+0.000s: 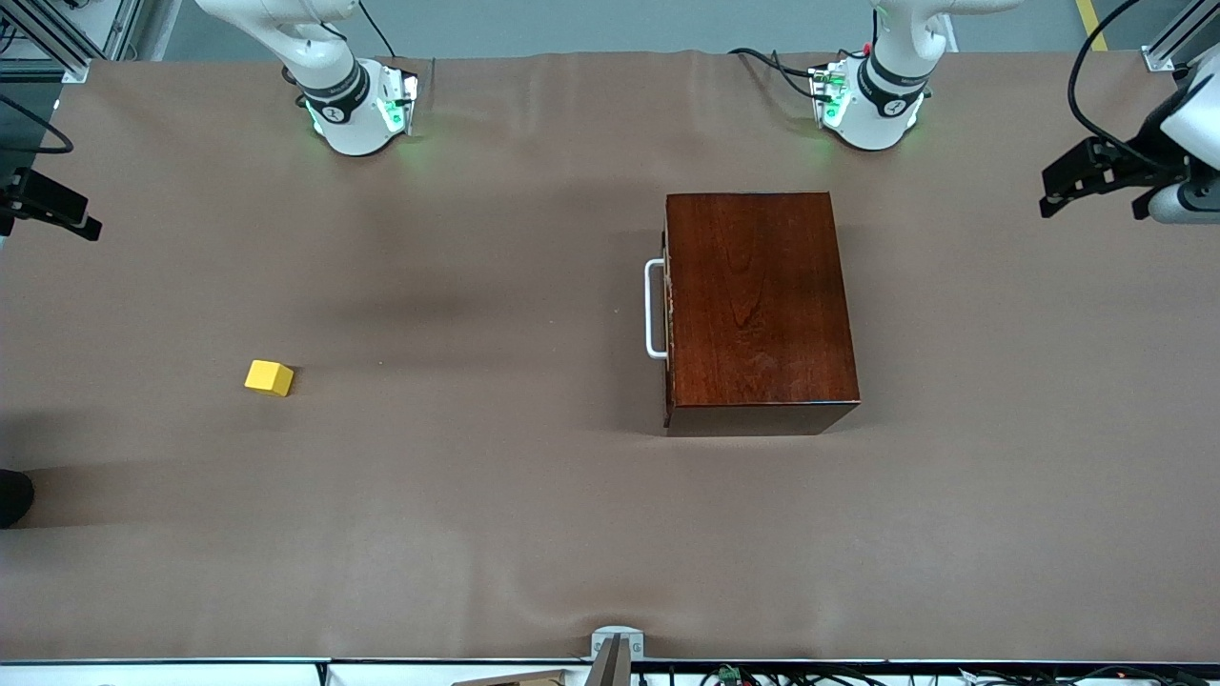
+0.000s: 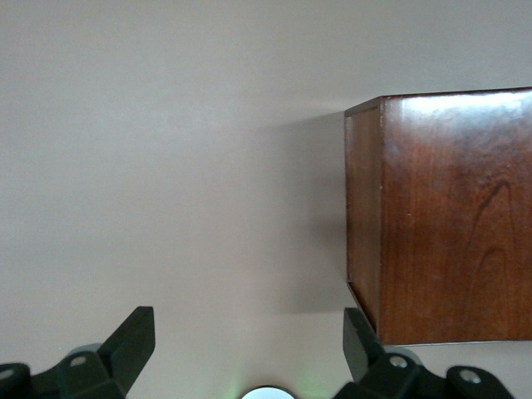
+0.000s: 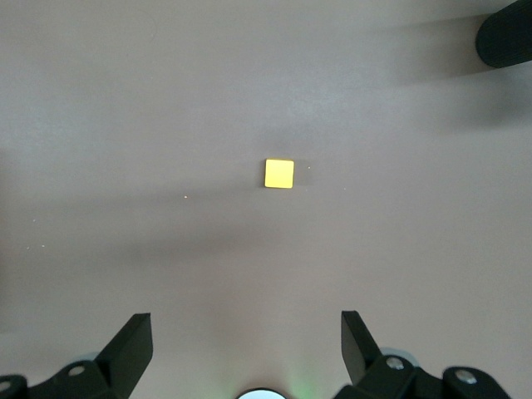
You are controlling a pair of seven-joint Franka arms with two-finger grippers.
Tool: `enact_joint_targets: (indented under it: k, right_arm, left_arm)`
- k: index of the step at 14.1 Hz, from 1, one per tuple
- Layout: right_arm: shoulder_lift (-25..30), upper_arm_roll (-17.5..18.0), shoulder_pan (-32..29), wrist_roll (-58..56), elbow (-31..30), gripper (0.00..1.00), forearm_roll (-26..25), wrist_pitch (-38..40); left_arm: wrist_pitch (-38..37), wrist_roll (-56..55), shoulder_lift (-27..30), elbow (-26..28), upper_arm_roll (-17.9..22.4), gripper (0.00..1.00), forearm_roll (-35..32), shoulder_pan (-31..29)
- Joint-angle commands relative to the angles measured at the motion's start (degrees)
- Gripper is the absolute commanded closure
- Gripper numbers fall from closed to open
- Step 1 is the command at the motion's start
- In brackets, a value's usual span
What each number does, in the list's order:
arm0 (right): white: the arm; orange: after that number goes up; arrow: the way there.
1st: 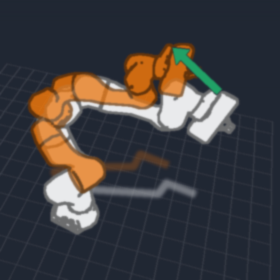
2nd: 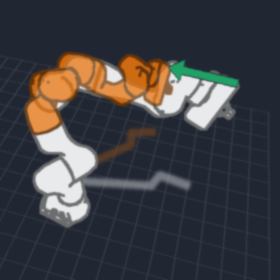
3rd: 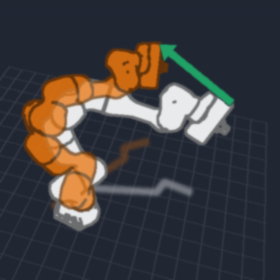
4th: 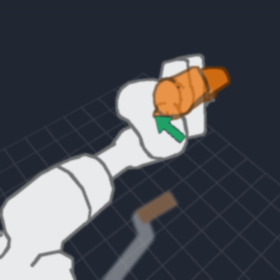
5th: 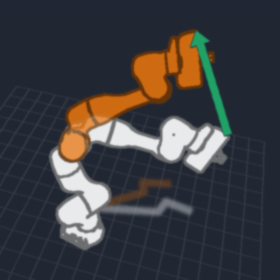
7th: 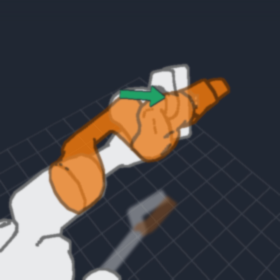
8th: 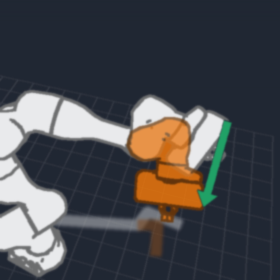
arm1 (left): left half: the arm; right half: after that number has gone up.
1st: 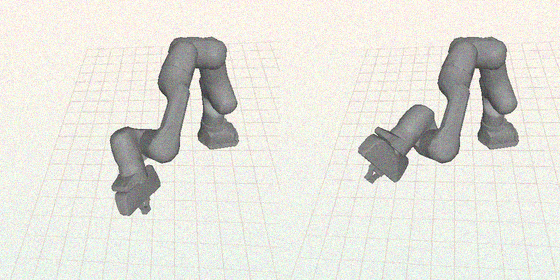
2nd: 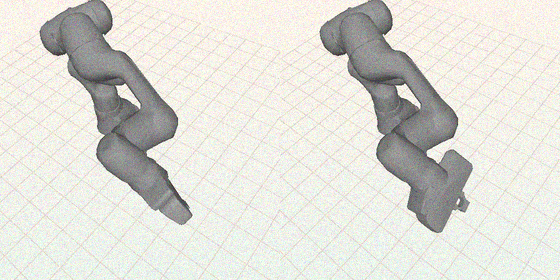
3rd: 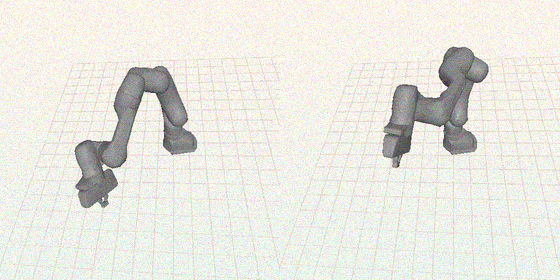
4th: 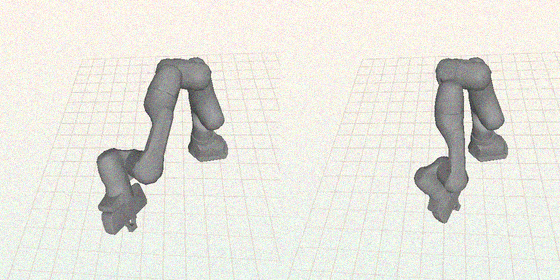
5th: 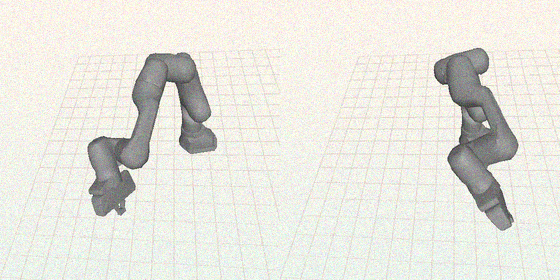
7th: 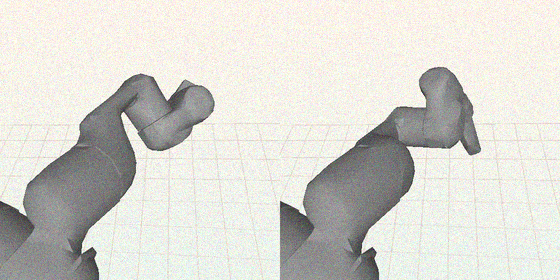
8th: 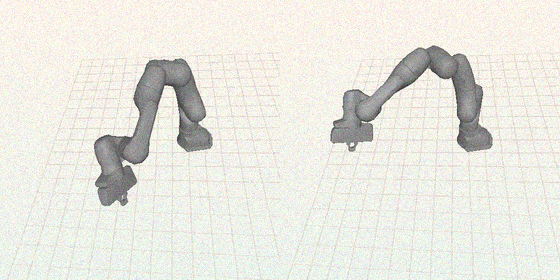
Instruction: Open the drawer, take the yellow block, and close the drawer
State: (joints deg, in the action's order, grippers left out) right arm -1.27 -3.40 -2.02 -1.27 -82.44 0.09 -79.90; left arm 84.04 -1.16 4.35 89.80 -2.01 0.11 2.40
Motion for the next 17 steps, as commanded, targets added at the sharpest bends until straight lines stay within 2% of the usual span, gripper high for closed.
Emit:
enact_joint_targets:
  k: [1,4,7,14,17]
  right_arm:
    - [0.48,1.12,-1.14,-0.14,0.08,0.00,-0.18,0.62]
    - [0.48,1.12,-1.23,-0.05,0.08,0.00,-0.18,0.62]
    - [0.39,1.12,-1.32,-0.05,0.08,0.00,-0.09,0.62]
    - [0.39,1.03,-1.40,0.04,0.08,0.00,-0.09,0.71]
    - [0.39,1.12,-1.40,0.04,0.08,0.00,-0.09,0.62]
  left_arm:
    - [0.60,0.19,2.68,2.74,-0.45,0.00,1.12,-0.38]
    - [0.60,0.37,4.61,3.98,-0.63,0.00,0.60,-0.38]
    - [-0.62,0.37,5.14,3.54,-1.24,0.00,-3.53,-0.20]
    - [-0.72,0.28,5.06,1.87,-1.42,0.00,-2.57,-0.29]
    - [-0.80,-3.67,5.23,1.87,-2.12,0.00,-2.48,-0.20]
